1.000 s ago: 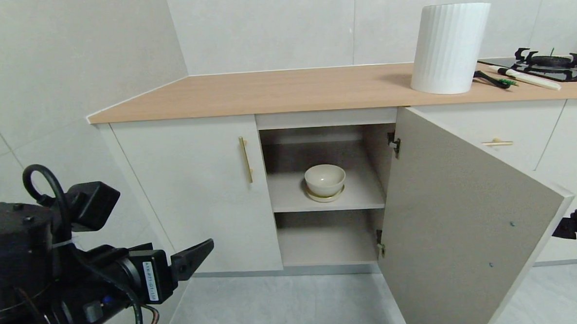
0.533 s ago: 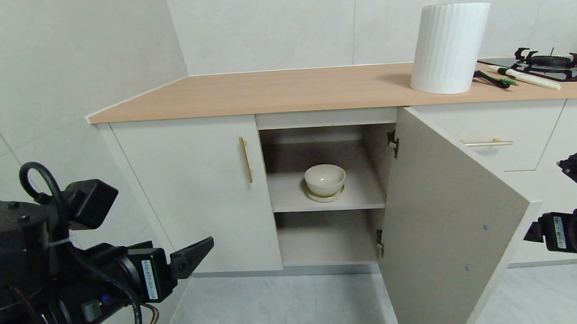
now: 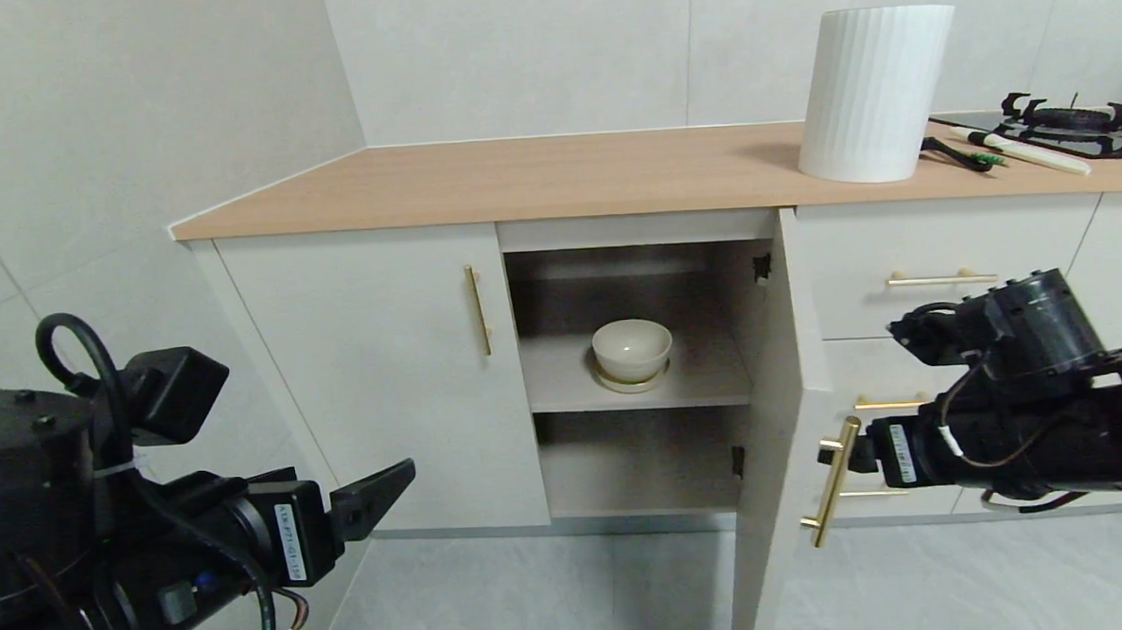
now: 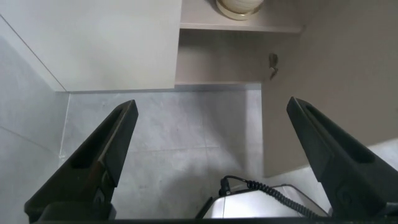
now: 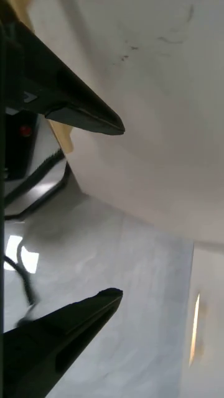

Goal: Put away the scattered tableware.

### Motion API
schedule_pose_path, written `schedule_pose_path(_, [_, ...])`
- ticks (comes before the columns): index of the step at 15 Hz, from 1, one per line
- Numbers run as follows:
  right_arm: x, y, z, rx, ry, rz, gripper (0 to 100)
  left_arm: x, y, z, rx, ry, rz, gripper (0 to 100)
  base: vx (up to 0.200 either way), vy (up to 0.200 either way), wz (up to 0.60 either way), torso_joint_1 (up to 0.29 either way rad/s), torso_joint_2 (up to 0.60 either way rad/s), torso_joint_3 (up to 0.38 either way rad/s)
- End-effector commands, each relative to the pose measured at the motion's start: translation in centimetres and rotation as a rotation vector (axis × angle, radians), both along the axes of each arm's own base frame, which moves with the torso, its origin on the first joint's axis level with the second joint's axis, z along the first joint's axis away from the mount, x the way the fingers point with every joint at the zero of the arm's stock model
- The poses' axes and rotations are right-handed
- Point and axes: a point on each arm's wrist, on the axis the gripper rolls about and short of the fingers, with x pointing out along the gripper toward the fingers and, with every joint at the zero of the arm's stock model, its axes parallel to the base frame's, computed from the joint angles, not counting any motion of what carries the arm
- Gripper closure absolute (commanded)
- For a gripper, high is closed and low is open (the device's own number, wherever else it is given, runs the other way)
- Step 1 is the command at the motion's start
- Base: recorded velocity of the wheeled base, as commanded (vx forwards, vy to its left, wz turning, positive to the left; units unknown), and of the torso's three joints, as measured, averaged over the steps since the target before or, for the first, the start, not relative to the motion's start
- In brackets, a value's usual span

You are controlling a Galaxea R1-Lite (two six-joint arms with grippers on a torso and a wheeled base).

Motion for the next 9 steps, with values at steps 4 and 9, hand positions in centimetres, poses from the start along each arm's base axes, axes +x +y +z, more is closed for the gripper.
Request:
schedule_pose_path(4, [3.5, 4.4, -2.0, 0.034, -0.020, 0.082, 0, -0.1, 0.1, 0.1, 0.000, -0.005, 0.001, 0, 0.000, 0.000, 0.00, 0.000, 0.00, 0.000])
schedule_pose_path(9, [5.2, 5.6, -3.8, 0.119, -0.058, 0.039, 0, 0.1, -0.1, -0.2, 0.006, 0.007, 0.006, 0, 0.000, 0.000, 0.00, 0.000, 0.00, 0.000])
